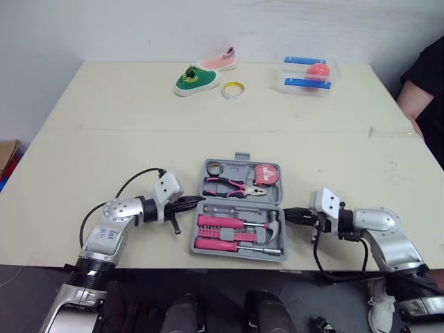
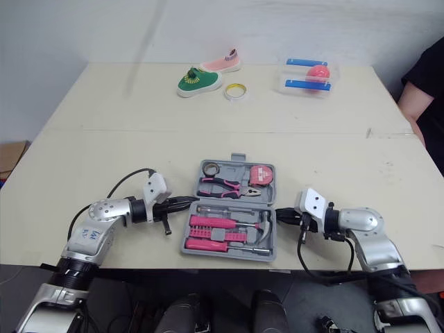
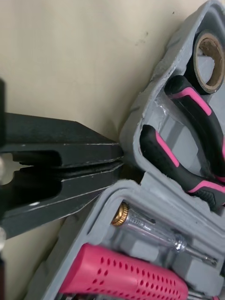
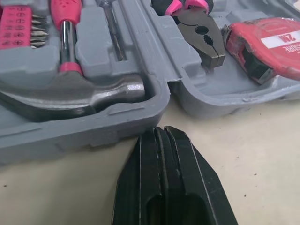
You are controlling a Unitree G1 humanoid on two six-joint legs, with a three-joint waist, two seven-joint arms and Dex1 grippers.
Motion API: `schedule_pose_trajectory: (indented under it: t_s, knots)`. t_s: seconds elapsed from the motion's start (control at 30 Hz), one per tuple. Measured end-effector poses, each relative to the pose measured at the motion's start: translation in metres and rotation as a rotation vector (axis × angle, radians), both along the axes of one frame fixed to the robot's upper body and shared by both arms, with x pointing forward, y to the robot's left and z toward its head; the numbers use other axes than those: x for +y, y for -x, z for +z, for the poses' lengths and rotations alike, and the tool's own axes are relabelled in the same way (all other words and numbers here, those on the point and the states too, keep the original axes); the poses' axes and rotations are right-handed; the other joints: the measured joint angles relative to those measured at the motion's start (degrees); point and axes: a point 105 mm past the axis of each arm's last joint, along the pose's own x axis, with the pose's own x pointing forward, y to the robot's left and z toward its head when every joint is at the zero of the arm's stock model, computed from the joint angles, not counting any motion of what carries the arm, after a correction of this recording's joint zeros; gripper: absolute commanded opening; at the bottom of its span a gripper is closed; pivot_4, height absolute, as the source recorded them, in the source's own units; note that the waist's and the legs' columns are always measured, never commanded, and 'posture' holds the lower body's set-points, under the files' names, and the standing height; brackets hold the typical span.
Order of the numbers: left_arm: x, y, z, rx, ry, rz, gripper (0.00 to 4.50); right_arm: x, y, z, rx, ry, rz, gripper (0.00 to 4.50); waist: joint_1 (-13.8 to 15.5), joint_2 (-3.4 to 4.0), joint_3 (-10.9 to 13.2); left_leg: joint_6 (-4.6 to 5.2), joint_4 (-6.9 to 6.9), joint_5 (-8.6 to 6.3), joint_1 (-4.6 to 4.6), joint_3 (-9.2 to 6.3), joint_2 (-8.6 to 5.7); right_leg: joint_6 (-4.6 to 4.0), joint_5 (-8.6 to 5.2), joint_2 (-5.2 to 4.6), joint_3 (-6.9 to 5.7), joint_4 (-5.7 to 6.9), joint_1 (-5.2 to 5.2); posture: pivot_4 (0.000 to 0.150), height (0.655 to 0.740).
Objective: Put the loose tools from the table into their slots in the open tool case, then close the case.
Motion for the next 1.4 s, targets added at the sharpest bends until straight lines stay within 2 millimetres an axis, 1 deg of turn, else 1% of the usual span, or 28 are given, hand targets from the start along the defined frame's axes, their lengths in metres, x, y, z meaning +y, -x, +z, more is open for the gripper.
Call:
schedule_pose_trajectory:
  t_s: [0.03, 0.33, 0.53, 0.67, 0.7, 0.77, 0.8, 0.87, 0.9, 0.93, 1.0, 1.03, 1.07, 1.13, 1.17, 1.23, 1.27, 1.33, 1.37, 1.4]
  knots:
    - [0.000, 0.000, -0.001, 0.004, -0.002, 0.003, 0.00, 0.003, -0.005, 0.001, -0.007, -0.004, 0.000, 0.02, -0.20, 0.00, 0.00, -0.02, 0.00, 0.00, 0.00, -0.02, -0.01, 0.00, 0.00, -0.02, 0.01, 0.02, 0.00, 0.150, 0.7400]
    - [0.001, -0.007, -0.002, 0.016, 0.030, 0.072, 0.00, 0.007, -0.026, 0.006, -0.048, 0.022, -0.001, 0.02, -0.52, 0.00, 0.00, -0.04, 0.00, 0.04, 0.01, -0.04, -0.02, -0.01, 0.00, -0.04, 0.08, 0.07, 0.00, 0.150, 0.7400]
    - [0.006, -0.025, 0.002, 0.002, 0.020, 0.131, 0.00, 0.012, -0.039, 0.011, -0.065, 0.044, 0.000, 0.02, -0.60, 0.00, 0.00, -0.09, 0.00, 0.08, 0.02, -0.04, -0.01, -0.01, 0.00, -0.03, 0.05, 0.13, -0.03, 0.150, 0.7400]
    - [0.010, -0.028, 0.003, -0.004, 0.021, 0.144, 0.00, 0.013, -0.042, 0.013, -0.057, 0.051, 0.007, 0.02, -0.68, 0.00, 0.00, -0.11, -0.02, 0.08, 0.01, -0.02, -0.01, -0.02, 0.00, -0.02, 0.03, 0.13, -0.05, 0.150, 0.7400]
    - [0.011, -0.028, 0.003, -0.001, 0.024, 0.147, 0.00, 0.013, -0.042, 0.013, -0.051, 0.053, 0.008, 0.02, -0.66, 0.00, 0.00, -0.11, -0.02, 0.08, 0.01, -0.02, 0.00, -0.02, 0.00, -0.02, 0.03, 0.13, -0.05, 0.150, 0.7400]
    - [0.021, -0.026, 0.003, 0.028, 0.051, 0.168, 0.00, 0.009, -0.044, 0.014, -0.038, 0.061, -0.002, 0.02, -0.72, 0.01, 0.00, -0.11, -0.03, 0.08, 0.00, -0.02, 0.00, -0.03, -0.01, -0.03, 0.05, 0.13, -0.07, 0.150, 0.7400]
    - [0.030, -0.024, 0.004, 0.042, 0.057, 0.189, 0.00, 0.004, -0.045, 0.015, -0.033, 0.072, -0.018, 0.02, -0.66, 0.01, 0.00, -0.11, -0.03, 0.07, 0.00, -0.03, 0.00, -0.04, -0.02, -0.04, 0.06, 0.12, -0.07, 0.150, 0.7400]
    - [0.048, -0.019, 0.003, 0.066, 0.070, 0.232, 0.55, -0.010, -0.047, 0.017, -0.031, 0.090, -0.061, 0.67, -0.65, 0.01, 0.00, -0.11, -0.04, 0.06, -0.01, -0.04, -0.01, -0.04, -0.02, -0.07, 0.14, 0.09, -0.07, 0.150, 0.7400]
    - [0.060, -0.014, 0.005, 0.058, 0.066, 0.259, 0.85, -0.021, -0.047, 0.019, -0.036, 0.104, -0.091, 1.00, -0.60, 0.02, 0.01, -0.11, -0.06, 0.04, -0.02, -0.04, -0.01, -0.04, -0.02, -0.09, 0.22, 0.05, -0.06, 0.150, 0.7400]
    - [0.072, -0.009, 0.006, 0.047, 0.063, 0.285, 1.21, -0.033, -0.046, 0.020, -0.042, 0.113, -0.127, 1.44, -0.50, 0.02, 0.01, -0.13, -0.07, 0.01, -0.05, -0.09, -0.02, -0.05, -0.02, -0.11, 0.31, -0.01, -0.05, 0.150, 0.7400]
    - [0.098, 0.000, 0.009, 0.041, 0.067, 0.350, 2.18, -0.057, -0.044, 0.025, -0.075, 0.110, -0.228, 2.45, -0.27, 0.00, 0.03, -0.33, -0.12, -0.11, -0.12, -0.13, -0.04, -0.05, -0.02, -0.14, 0.35, -0.10, -0.09, 0.150, 0.7400]
    - [0.103, 0.004, 0.015, 0.040, 0.081, 0.367, 2.53, -0.067, -0.043, 0.028, -0.071, 0.076, -0.291, 2.86, -0.19, -0.04, 0.11, -0.41, -0.13, -0.16, -0.19, -0.16, -0.04, -0.05, -0.02, -0.16, 0.35, -0.11, -0.13, 0.150, 0.7400]
    - [0.105, 0.006, 0.024, 0.043, 0.094, 0.377, 3.02, -0.072, -0.044, 0.033, -0.061, 0.031, -0.350, 3.42, -0.18, -0.04, 0.17, -0.43, -0.12, -0.17, -0.21, -0.17, -0.04, -0.05, -0.02, -0.17, 0.37, -0.11, -0.13, 0.150, 0.7400]
    - [0.100, 0.004, 0.044, 0.055, 0.093, 0.408, 3.97, -0.075, -0.046, 0.045, -0.006, -0.045, -0.457, 4.44, -0.26, -0.01, 0.22, -0.43, -0.12, -0.16, -0.20, -0.19, -0.04, -0.05, -0.01, -0.19, 0.42, -0.07, -0.13, 0.150, 0.7400]
    - [0.094, 0.000, 0.057, 0.056, 0.097, 0.418, 4.46, -0.073, -0.046, 0.052, 0.032, -0.066, -0.496, 4.50, -0.28, -0.01, 0.22, -0.46, -0.12, -0.13, -0.19, -0.21, -0.03, -0.05, -0.01, -0.18, 0.42, -0.03, -0.13, 0.150, 0.7400]
    - [0.082, -0.005, 0.076, 0.056, 0.112, 0.425, 4.49, -0.068, -0.044, 0.060, 0.138, -0.081, -0.564, 4.50, -0.31, -0.01, 0.23, -0.49, -0.14, -0.10, -0.18, -0.22, -0.02, -0.05, -0.01, -0.15, 0.42, 0.00, -0.14, 0.150, 0.7400]
    - [0.072, -0.010, 0.086, 0.057, 0.128, 0.427, 4.49, -0.062, -0.044, 0.066, 0.212, -0.096, -0.600, 4.50, -0.31, -0.01, 0.22, -0.51, -0.14, -0.08, -0.18, -0.22, -0.01, -0.05, -0.02, -0.14, 0.41, 0.01, -0.15, 0.150, 0.7400]
    - [0.057, -0.016, 0.092, 0.077, 0.123, 0.416, 4.49, -0.045, -0.041, 0.079, 0.296, -0.118, -0.594, 4.50, -0.49, 0.00, 0.22, -0.54, -0.26, -0.06, -0.18, -0.18, -0.02, -0.06, -0.02, -0.10, 0.45, -0.01, -0.22, 0.150, 0.7400]
    - [0.051, -0.018, 0.091, 0.095, 0.110, 0.415, 4.49, -0.036, -0.038, 0.085, 0.332, -0.117, -0.584, 4.50, -0.58, 0.00, 0.22, -0.57, -0.40, -0.01, -0.16, -0.14, -0.02, -0.08, -0.03, -0.05, 0.46, -0.06, -0.24, 0.150, 0.7400]
    - [0.046, -0.021, 0.088, 0.120, 0.092, 0.421, 4.49, -0.030, -0.036, 0.086, 0.384, -0.104, -0.592, 4.50, -0.66, 0.00, 0.22, -0.31, -0.48, 0.17, -0.16, -0.10, -0.02, -0.10, -0.05, 0.00, 0.46, -0.04, -0.28, 0.150, 0.7400]
